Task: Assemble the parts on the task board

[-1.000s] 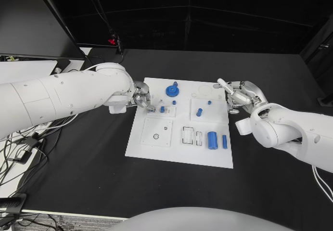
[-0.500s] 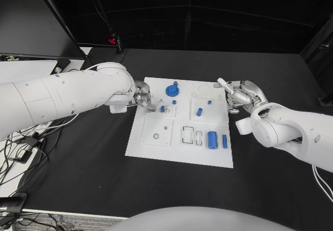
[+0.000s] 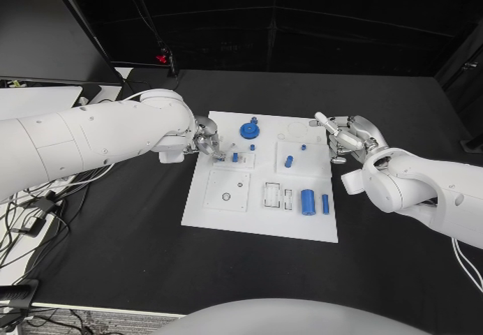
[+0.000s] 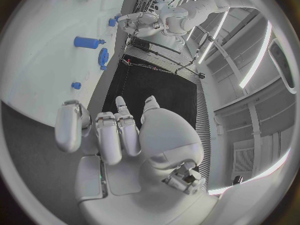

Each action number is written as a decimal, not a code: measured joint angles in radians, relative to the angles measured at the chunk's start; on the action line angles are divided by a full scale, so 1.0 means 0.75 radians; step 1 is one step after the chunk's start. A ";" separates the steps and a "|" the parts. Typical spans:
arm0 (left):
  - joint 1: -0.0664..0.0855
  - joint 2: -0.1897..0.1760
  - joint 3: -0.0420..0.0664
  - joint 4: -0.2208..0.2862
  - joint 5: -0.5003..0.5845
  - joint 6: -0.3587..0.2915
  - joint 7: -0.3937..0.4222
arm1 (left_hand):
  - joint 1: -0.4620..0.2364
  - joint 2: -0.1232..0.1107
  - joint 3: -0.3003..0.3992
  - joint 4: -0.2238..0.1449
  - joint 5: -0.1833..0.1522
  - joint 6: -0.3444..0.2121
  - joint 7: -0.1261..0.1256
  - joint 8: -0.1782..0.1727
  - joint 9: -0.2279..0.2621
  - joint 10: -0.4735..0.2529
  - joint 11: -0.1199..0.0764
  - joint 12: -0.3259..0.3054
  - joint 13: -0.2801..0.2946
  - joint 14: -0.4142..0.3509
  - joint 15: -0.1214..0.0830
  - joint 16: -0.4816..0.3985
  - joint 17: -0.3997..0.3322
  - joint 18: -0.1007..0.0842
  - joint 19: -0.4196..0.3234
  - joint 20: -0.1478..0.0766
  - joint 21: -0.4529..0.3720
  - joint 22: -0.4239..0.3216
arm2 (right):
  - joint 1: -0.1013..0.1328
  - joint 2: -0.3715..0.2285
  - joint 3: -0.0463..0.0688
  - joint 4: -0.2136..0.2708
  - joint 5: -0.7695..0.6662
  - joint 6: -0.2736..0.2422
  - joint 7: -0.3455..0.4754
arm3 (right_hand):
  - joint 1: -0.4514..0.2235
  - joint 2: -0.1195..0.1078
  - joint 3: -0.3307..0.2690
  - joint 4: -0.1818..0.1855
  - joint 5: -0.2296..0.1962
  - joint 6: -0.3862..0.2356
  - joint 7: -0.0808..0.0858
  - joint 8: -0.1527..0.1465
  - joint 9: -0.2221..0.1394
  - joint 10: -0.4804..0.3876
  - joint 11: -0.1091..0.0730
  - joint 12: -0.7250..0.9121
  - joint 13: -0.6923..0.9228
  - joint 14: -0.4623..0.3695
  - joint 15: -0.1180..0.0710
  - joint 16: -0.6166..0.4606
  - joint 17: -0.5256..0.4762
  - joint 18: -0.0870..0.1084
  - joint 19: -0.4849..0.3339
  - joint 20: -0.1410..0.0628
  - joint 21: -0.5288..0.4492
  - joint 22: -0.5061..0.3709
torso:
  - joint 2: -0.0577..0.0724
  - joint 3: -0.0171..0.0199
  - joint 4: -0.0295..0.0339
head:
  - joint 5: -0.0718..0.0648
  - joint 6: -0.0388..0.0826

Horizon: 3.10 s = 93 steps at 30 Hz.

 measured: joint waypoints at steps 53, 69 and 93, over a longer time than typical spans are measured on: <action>-0.003 0.008 0.002 -0.001 0.000 -0.005 -0.001 | -0.003 0.006 0.005 0.002 -0.009 -0.002 -0.002 -0.004 0.000 0.003 -0.003 0.004 0.000 0.000 0.000 0.000 0.001 0.000 0.000 0.000 0.000 0.000 | 0.000 -0.006 0.000 0.003 0.000 0.000 0.000 | 0.000 0.000 0.000 0.000 0.000 0.000 0.000 0.000 0.000 0.000 0.000 0.000 0.000 0.000 0.000 0.000 0.000 0.000 0.000 0.000 0.000 0.000 | 0.001 -0.0004 0.0000 | -0.006 -0.010; -0.004 0.014 0.002 -0.009 0.002 -0.009 -0.001 | -0.003 0.005 0.010 0.004 -0.010 0.000 0.000 0.000 0.001 0.003 -0.003 0.004 0.001 0.000 0.000 0.000 0.001 0.000 0.000 0.000 0.000 0.000 | 0.000 -0.005 0.000 0.003 0.000 0.000 0.000 | 0.000 0.000 0.000 0.000 0.000 0.000 0.000 0.000 0.000 0.000 0.000 0.000 0.000 0.000 0.000 0.000 0.000 0.000 0.000 0.000 0.000 0.000 | 0.000 -0.0001 -0.0003 | -0.002 -0.015; -0.004 0.025 0.006 -0.021 0.001 0.013 -0.016 | -0.012 -0.001 0.020 0.005 -0.017 -0.003 -0.003 -0.004 0.001 0.002 -0.002 0.004 -0.003 0.000 0.000 0.000 0.001 0.000 0.000 0.000 0.000 0.000 | 0.000 -0.004 0.000 0.002 0.000 0.000 0.000 | 0.007 0.007 -0.009 -0.002 0.000 0.000 0.000 0.007 0.000 0.000 0.000 0.000 0.000 0.000 0.000 0.000 0.001 0.000 0.000 0.000 0.000 0.000 | 0.000 -0.0005 -0.0013 | -0.007 -0.020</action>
